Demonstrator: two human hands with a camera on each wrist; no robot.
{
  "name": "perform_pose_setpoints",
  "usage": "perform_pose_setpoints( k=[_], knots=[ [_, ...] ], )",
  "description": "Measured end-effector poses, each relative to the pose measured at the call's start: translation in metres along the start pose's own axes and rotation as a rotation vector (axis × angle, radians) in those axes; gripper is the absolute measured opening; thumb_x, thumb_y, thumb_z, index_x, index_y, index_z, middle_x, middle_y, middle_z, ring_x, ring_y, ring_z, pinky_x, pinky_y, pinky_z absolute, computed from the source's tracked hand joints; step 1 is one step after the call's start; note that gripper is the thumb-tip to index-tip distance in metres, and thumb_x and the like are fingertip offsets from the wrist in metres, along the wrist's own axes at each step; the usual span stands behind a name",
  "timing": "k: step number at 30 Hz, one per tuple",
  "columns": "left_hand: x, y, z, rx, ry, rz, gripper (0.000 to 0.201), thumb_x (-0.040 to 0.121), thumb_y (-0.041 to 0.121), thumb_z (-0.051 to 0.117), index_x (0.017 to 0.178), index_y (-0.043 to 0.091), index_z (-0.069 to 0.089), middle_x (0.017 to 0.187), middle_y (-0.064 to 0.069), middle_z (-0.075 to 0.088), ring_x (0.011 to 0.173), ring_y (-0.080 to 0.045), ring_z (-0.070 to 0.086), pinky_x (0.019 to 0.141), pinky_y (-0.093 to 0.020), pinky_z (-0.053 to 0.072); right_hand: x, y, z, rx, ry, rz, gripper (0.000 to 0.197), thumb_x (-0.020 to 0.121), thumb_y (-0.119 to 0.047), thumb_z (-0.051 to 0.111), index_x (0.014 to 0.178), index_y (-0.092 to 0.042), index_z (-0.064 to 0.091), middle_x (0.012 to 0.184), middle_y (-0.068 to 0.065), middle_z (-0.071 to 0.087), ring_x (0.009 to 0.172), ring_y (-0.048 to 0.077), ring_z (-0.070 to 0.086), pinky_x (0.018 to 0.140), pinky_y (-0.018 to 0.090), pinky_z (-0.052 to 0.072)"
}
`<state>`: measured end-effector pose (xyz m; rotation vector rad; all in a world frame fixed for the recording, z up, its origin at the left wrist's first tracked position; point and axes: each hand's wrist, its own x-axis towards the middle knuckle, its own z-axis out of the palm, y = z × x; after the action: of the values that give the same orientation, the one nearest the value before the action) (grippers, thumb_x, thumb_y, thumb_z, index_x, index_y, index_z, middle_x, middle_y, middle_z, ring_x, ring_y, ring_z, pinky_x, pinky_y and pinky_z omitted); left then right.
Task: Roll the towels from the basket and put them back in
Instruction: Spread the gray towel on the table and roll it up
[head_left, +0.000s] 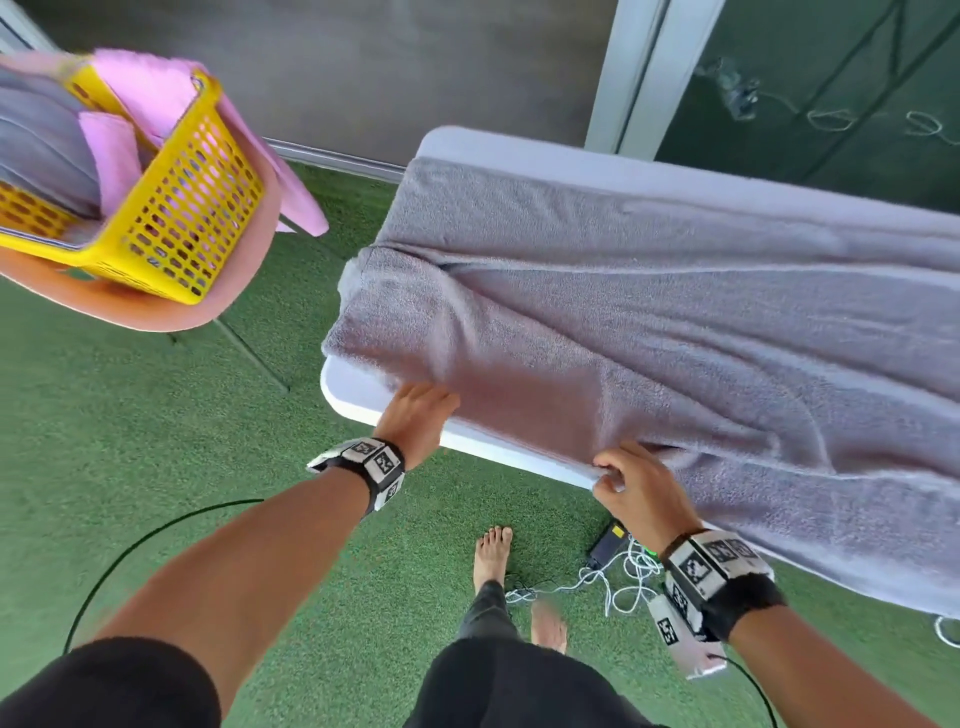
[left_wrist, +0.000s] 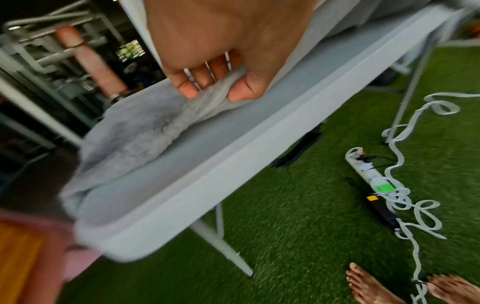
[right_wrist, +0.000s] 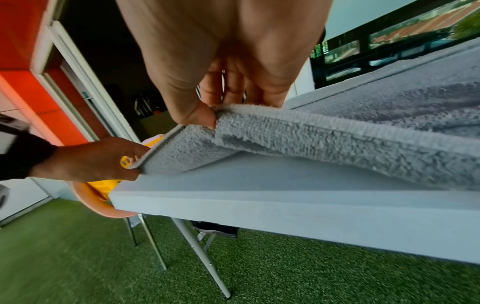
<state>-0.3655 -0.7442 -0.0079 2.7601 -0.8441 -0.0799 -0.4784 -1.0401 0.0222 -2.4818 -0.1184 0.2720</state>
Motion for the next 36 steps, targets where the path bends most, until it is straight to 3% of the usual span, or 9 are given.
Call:
perform_pose_setpoints(
  k=[3, 6, 12, 18, 24, 26, 29, 33, 36],
  knots=[
    [-0.006, -0.026, -0.012, 0.098, 0.109, -0.227, 0.02, 0.079, -0.009, 0.06, 0.087, 0.006, 0.071, 0.09, -0.008, 0.07, 0.089, -0.027, 0.062, 0.087, -0.046, 0.05, -0.006, -0.002, 0.002, -0.026, -0.015, -0.021, 0.012, 0.083, -0.003, 0.066, 0.093, -0.006, 0.063, 0.09, -0.008, 0.049, 0.068, -0.001, 0.047, 0.068, 0.009, 0.039],
    [-0.011, -0.05, -0.033, 0.14, 0.208, -0.401, 0.026, 0.08, -0.006, 0.062, 0.096, 0.011, 0.072, 0.103, -0.008, 0.069, 0.097, -0.027, 0.059, 0.088, -0.044, 0.044, -0.013, 0.001, 0.002, -0.051, -0.054, 0.005, 0.012, 0.085, -0.004, 0.062, 0.094, -0.01, 0.059, 0.093, -0.006, 0.051, 0.076, 0.009, 0.053, 0.072, 0.016, 0.044],
    [-0.016, -0.08, -0.074, 0.119, 0.374, -0.667, 0.023, 0.08, -0.005, 0.053, 0.086, 0.009, 0.071, 0.096, -0.016, 0.065, 0.095, -0.034, 0.053, 0.081, -0.046, 0.042, -0.032, 0.003, 0.006, 0.014, -0.098, 0.014, 0.015, 0.087, -0.005, 0.062, 0.101, -0.011, 0.063, 0.094, -0.009, 0.05, 0.072, -0.001, 0.049, 0.078, 0.018, 0.052],
    [-0.022, -0.085, -0.079, 0.026, 0.468, -0.586, 0.025, 0.074, -0.01, 0.046, 0.082, 0.005, 0.064, 0.085, -0.017, 0.064, 0.084, -0.036, 0.055, 0.074, -0.043, 0.041, -0.043, 0.01, 0.002, 0.015, -0.086, 0.027, 0.015, 0.087, -0.003, 0.061, 0.1, -0.01, 0.064, 0.093, -0.009, 0.048, 0.07, -0.005, 0.046, 0.069, 0.008, 0.043],
    [-0.037, -0.079, -0.071, 0.194, 0.155, -0.344, 0.022, 0.078, -0.008, 0.059, 0.089, 0.005, 0.072, 0.101, -0.012, 0.067, 0.1, -0.032, 0.055, 0.09, -0.048, 0.037, -0.047, 0.034, -0.013, 0.026, -0.032, 0.118, 0.013, 0.083, -0.002, 0.068, 0.095, -0.007, 0.065, 0.086, -0.012, 0.044, 0.069, -0.001, 0.048, 0.066, 0.012, 0.045],
    [-0.047, -0.08, -0.069, 0.193, 0.075, -0.285, 0.02, 0.078, -0.007, 0.06, 0.09, 0.005, 0.071, 0.092, -0.01, 0.067, 0.094, -0.03, 0.057, 0.089, -0.049, 0.038, -0.052, 0.039, -0.015, 0.021, -0.046, 0.103, 0.013, 0.082, -0.001, 0.069, 0.094, -0.006, 0.066, 0.085, -0.011, 0.045, 0.068, 0.002, 0.05, 0.062, 0.012, 0.045],
    [-0.066, -0.086, -0.069, 0.195, 0.048, -0.221, 0.029, 0.072, -0.017, 0.062, 0.089, 0.004, 0.069, 0.075, -0.007, 0.063, 0.076, -0.028, 0.061, 0.084, -0.049, 0.046, -0.059, 0.043, -0.009, 0.024, -0.075, 0.088, 0.013, 0.082, -0.001, 0.068, 0.092, -0.01, 0.067, 0.085, -0.007, 0.048, 0.069, 0.006, 0.053, 0.067, 0.018, 0.05],
    [-0.09, -0.087, -0.075, 0.312, 0.038, -0.27, 0.04, 0.058, -0.019, 0.068, 0.089, 0.005, 0.072, 0.074, -0.01, 0.066, 0.074, -0.03, 0.064, 0.079, -0.048, 0.044, -0.068, 0.038, 0.003, 0.042, -0.135, 0.07, 0.013, 0.085, -0.003, 0.065, 0.097, -0.008, 0.068, 0.088, -0.007, 0.05, 0.072, 0.001, 0.053, 0.067, 0.006, 0.044],
    [-0.104, -0.091, -0.073, 0.342, -0.004, -0.397, 0.038, 0.065, -0.011, 0.072, 0.094, 0.014, 0.075, 0.08, -0.008, 0.072, 0.078, -0.027, 0.063, 0.085, -0.044, 0.038, -0.072, 0.032, 0.007, 0.021, -0.211, 0.079, 0.017, 0.088, -0.005, 0.063, 0.104, -0.009, 0.067, 0.085, -0.011, 0.047, 0.069, 0.001, 0.05, 0.064, 0.009, 0.044]
  ],
)
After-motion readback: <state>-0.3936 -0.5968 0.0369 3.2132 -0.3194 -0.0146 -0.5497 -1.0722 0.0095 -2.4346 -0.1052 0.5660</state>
